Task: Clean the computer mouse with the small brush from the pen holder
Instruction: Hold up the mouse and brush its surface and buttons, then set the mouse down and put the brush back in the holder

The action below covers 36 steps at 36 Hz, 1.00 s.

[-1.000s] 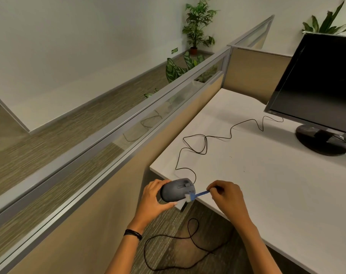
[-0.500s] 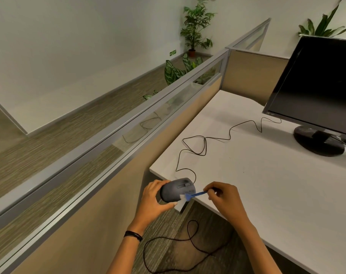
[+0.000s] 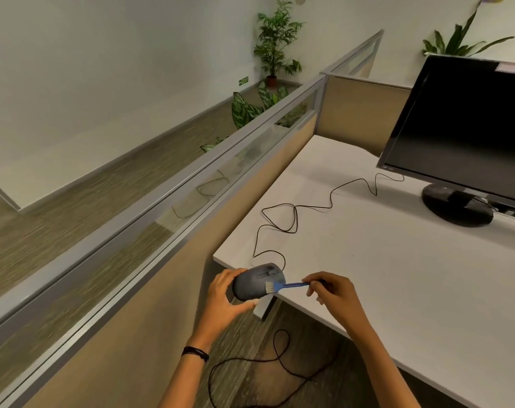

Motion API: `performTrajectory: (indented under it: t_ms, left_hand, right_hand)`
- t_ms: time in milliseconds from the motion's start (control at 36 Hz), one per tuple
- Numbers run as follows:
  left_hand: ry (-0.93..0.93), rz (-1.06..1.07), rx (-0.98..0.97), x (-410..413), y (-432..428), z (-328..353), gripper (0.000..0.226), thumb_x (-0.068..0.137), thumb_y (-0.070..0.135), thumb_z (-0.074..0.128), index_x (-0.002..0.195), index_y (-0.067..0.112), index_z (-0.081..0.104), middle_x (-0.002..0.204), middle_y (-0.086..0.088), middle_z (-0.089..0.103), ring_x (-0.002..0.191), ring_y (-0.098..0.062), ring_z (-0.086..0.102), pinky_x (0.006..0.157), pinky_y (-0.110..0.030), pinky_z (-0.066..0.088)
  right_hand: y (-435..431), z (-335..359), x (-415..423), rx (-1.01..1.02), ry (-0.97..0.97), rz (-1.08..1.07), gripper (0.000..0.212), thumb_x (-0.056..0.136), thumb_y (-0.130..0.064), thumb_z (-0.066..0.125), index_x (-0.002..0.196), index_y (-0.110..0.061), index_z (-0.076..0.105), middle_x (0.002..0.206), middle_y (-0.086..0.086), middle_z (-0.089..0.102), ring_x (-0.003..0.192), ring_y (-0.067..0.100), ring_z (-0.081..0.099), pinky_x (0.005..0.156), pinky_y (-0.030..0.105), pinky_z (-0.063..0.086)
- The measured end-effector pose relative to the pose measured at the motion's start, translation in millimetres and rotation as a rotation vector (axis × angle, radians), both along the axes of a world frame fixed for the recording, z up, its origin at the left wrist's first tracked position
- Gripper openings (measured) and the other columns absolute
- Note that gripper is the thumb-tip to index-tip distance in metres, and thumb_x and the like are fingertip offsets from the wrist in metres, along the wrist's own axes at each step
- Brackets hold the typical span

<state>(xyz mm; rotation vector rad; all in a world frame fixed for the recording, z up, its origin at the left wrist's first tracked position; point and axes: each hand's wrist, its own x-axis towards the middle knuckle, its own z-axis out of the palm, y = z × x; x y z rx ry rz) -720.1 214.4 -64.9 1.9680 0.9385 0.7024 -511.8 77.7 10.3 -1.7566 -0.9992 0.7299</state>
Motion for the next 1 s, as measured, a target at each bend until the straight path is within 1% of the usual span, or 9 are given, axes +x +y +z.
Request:
performTrajectory:
  t_ms: [111, 194, 250, 333, 417, 528, 639, 806, 1000]
  left_hand:
    - [-0.025, -0.008, -0.014, 10.6, 4.0, -1.9, 0.063, 0.065, 0.034, 0.082, 0.111, 0.056, 0.045, 0.118, 0.026, 0.047, 0.115, 0.007, 0.041, 0.091, -0.014, 0.034]
    - [-0.046, -0.015, -0.036, 23.7, 3.9, -2.4, 0.065, 0.064, 0.025, 0.084, 0.110, 0.050, 0.046, 0.117, 0.024, 0.048, 0.112, 0.009, 0.043, 0.089, -0.011, 0.035]
    - [-0.059, -0.030, -0.051, 34.5, 2.4, -3.4, 0.062, 0.064, 0.024, 0.084, 0.110, 0.045, 0.049, 0.116, 0.021, 0.049, 0.111, 0.009, 0.045, 0.086, -0.009, 0.036]
    - [-0.074, -0.042, -0.066, 53.8, -1.3, -6.1, 0.058, 0.063, 0.029, 0.084, 0.112, 0.033, 0.054, 0.113, 0.015, 0.054, 0.109, 0.006, 0.048, 0.082, -0.007, 0.042]
    - [-0.097, -0.033, -0.088, 74.5, -4.5, -11.5, 0.058, 0.062, 0.024, 0.085, 0.112, 0.026, 0.056, 0.110, 0.011, 0.054, 0.107, -0.003, 0.052, 0.080, -0.013, 0.048]
    - [-0.113, 0.013, -0.088, 103.8, -11.1, -18.3, 0.061, 0.061, 0.015, 0.086, 0.110, 0.032, 0.053, 0.108, 0.014, 0.052, 0.105, -0.003, 0.050, 0.083, -0.018, 0.046]
    - [-0.099, 0.079, -0.055, 135.4, -15.1, -24.6, 0.061, 0.058, 0.010, 0.087, 0.112, 0.013, 0.058, 0.109, -0.002, 0.058, 0.105, -0.019, 0.051, 0.088, -0.036, 0.048]
    - [-0.053, 0.123, 0.022, 173.2, -21.9, -30.8, 0.066, 0.055, 0.014, 0.089, 0.113, 0.008, 0.059, 0.111, -0.010, 0.062, 0.103, -0.022, 0.052, 0.086, -0.032, 0.043]
    - [-0.021, 0.159, 0.057, 207.6, -35.1, -37.0, 0.063, 0.056, 0.017, 0.088, 0.112, 0.011, 0.060, 0.108, -0.010, 0.064, 0.104, -0.029, 0.055, 0.088, -0.042, 0.047]
  right_hand:
    - [-11.8, -12.4, 16.2, -0.029, -0.035, -0.173, 0.023, 0.088, -0.004, 0.052, 0.080, -0.017, 0.069, 0.072, 0.001, 0.068, 0.070, 0.018, 0.062, 0.062, 0.018, 0.048]
    - [-21.4, -16.5, 30.1, -0.027, -0.042, -0.270, 0.021, 0.089, -0.003, 0.051, 0.083, -0.012, 0.069, 0.074, 0.006, 0.068, 0.071, 0.022, 0.062, 0.065, 0.028, 0.050]
    - [-27.4, -17.0, 39.2, -0.020, -0.036, -0.328, 0.020, 0.089, -0.004, 0.051, 0.085, -0.012, 0.069, 0.074, 0.007, 0.068, 0.072, 0.023, 0.062, 0.067, 0.033, 0.051]
    - [-36.2, -17.3, 52.8, -0.007, -0.028, -0.399, 0.019, 0.089, -0.004, 0.051, 0.087, -0.009, 0.069, 0.075, 0.009, 0.068, 0.071, 0.024, 0.062, 0.066, 0.032, 0.050]
    - [-44.9, -16.9, 65.6, 0.003, -0.022, -0.448, 0.019, 0.090, -0.004, 0.051, 0.088, -0.008, 0.070, 0.076, 0.011, 0.068, 0.068, 0.024, 0.061, 0.064, 0.032, 0.048]
    - [-57.9, -17.4, 83.9, -0.002, -0.027, -0.494, 0.020, 0.089, -0.003, 0.050, 0.086, -0.010, 0.069, 0.073, 0.009, 0.068, 0.065, 0.024, 0.059, 0.060, 0.031, 0.048]
    - [-72.3, -19.7, 104.7, 0.004, -0.033, -0.538, 0.020, 0.089, -0.004, 0.051, 0.086, -0.011, 0.069, 0.073, 0.008, 0.068, 0.063, 0.020, 0.060, 0.057, 0.023, 0.047]
    - [-93.4, -24.2, 136.5, 0.022, -0.017, -0.595, 0.020, 0.090, -0.003, 0.050, 0.087, -0.011, 0.068, 0.073, 0.008, 0.068, 0.064, 0.019, 0.060, 0.057, 0.020, 0.046]
    - [-113.5, -33.3, 173.4, 0.031, 0.010, -0.633, 0.022, 0.090, -0.003, 0.049, 0.085, -0.015, 0.068, 0.073, 0.008, 0.068, 0.065, 0.023, 0.060, 0.059, 0.024, 0.048]
